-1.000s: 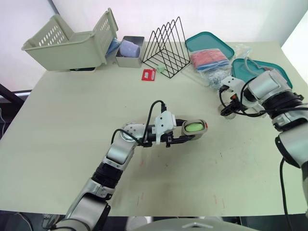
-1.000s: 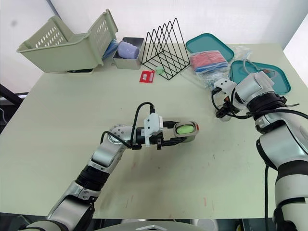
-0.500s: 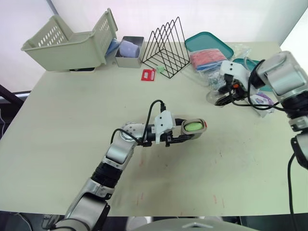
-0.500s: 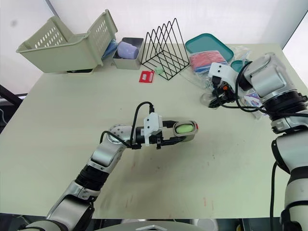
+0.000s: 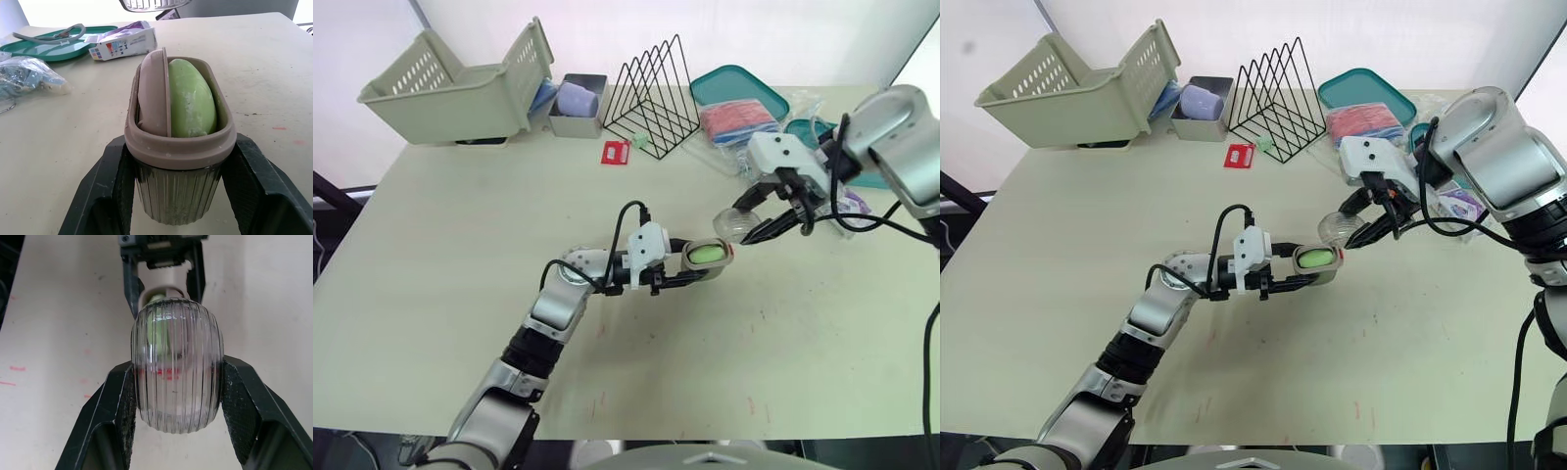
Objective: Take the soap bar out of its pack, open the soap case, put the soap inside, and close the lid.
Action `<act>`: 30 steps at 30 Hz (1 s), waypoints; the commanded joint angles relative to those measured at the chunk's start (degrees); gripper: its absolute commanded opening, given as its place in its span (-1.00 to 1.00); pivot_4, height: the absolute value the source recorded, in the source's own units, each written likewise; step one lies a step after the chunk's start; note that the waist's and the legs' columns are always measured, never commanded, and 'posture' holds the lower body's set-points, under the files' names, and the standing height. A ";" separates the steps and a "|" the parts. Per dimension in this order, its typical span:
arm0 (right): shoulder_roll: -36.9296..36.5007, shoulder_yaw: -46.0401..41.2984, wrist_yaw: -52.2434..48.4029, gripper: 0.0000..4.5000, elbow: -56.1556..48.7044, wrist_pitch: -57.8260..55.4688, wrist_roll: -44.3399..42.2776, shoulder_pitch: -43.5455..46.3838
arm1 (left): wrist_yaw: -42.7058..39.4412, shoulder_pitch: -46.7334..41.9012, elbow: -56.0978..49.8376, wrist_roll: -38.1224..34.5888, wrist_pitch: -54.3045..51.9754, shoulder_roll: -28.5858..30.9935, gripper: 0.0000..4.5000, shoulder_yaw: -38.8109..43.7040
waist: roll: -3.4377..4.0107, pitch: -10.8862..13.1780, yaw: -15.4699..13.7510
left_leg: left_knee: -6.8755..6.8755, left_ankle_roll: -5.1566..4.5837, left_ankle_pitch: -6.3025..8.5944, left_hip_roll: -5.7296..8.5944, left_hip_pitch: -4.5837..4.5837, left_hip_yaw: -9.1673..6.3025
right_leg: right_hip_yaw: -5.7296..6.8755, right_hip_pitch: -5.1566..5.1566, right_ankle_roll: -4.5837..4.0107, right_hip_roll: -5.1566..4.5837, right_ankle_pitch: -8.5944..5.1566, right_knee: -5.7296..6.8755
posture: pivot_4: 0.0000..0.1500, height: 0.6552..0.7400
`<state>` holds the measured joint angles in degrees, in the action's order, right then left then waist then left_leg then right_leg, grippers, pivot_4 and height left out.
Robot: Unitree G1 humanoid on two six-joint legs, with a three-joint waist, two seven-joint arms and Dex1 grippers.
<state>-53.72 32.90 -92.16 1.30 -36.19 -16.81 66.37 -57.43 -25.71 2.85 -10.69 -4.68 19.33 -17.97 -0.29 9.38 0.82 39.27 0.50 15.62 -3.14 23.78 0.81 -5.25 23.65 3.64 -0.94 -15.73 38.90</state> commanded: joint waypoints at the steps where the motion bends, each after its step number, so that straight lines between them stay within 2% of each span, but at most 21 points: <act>1: 1.17 -2.13 0.09 -0.18 -2.43 -0.19 1.54 -0.91 | 0.46 -0.59 -0.91 -0.22 0.77 -0.16 -0.11 1.02 | 0.00 0.00 0.01 | 0.00 0.00 0.00 0.00 0.00 0.00 | 0.00 0.00 0.00 0.00 0.00 -0.01 | 1.00 1.00; 15: 5.02 -3.08 2.36 -0.18 -4.34 0.40 5.91 -4.21 | 0.88 -0.58 -1.62 -0.11 0.41 -0.36 -0.11 0.79 | 0.00 0.00 0.00 | 0.00 0.00 0.00 0.00 0.00 0.00 | 0.01 0.00 0.00 0.00 0.00 0.00 | 1.00 1.00; 30: 7.79 -3.42 2.98 -0.18 -7.75 -1.28 6.86 -7.19 | 1.19 -0.58 -1.55 -0.12 0.34 -0.18 -0.11 1.06 | 0.00 0.00 0.09 | 0.00 0.00 0.00 0.00 -0.04 -0.01 | 0.01 -0.03 0.00 0.01 0.00 0.02 | 1.00 1.00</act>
<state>-46.89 29.93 -89.28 -3.94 -37.23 -9.34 59.82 -57.05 -25.70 2.85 -10.56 -4.69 19.45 -17.98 -0.29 9.38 0.91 39.27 0.50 15.62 -3.14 23.74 0.79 -5.24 23.61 3.64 -0.92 -15.73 38.92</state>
